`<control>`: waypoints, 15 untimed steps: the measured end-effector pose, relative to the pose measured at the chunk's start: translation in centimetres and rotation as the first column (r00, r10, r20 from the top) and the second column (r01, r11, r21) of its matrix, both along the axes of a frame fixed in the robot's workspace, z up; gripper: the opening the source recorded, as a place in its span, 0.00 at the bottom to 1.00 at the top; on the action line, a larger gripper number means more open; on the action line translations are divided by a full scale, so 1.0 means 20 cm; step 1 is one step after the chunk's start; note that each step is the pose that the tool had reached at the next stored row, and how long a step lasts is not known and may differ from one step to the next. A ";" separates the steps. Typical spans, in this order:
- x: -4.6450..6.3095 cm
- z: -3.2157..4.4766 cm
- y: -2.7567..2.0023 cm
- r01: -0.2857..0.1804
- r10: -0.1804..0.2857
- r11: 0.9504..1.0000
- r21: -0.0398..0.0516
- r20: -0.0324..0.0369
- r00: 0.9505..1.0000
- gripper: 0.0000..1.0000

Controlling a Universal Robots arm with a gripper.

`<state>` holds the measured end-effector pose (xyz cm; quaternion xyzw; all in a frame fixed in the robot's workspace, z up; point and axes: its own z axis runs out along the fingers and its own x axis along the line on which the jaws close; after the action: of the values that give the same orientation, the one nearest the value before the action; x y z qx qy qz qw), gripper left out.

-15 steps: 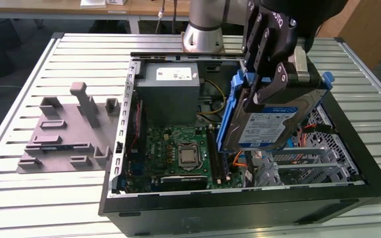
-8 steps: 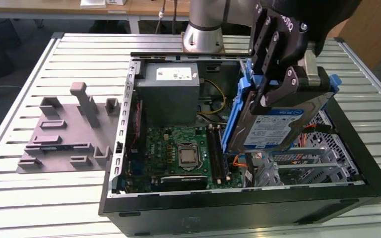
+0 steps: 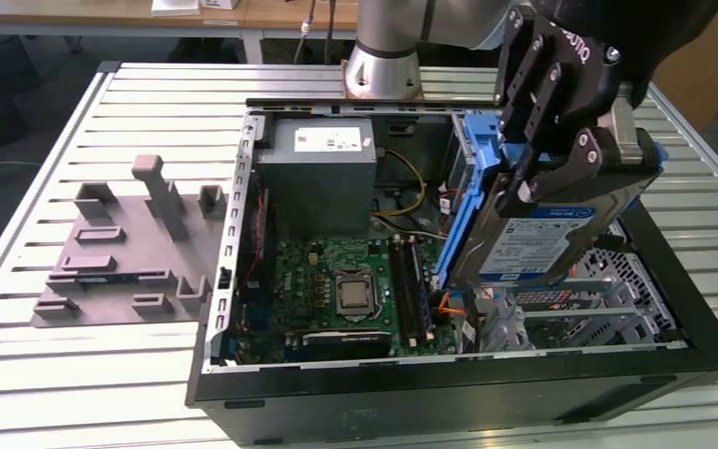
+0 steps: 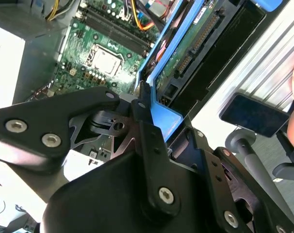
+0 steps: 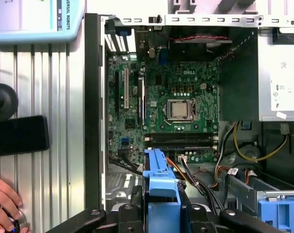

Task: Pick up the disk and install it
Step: 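Insert the disk into the insertion slot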

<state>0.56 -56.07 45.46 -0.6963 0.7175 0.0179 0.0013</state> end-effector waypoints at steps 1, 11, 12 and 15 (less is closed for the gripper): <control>0.01 -0.001 0.000 0.000 0.000 1.000 0.000 -0.001 1.000 0.36; 0.15 -0.008 0.000 0.000 0.000 1.000 0.000 -0.006 1.000 0.36; 0.16 -0.008 0.000 0.000 0.000 1.000 0.000 -0.007 1.000 0.36; 0.18 -0.010 0.000 0.000 0.000 1.000 -0.003 -0.007 1.000 0.36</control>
<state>4.11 -56.06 45.27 -0.6963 0.7175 0.0192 -0.0024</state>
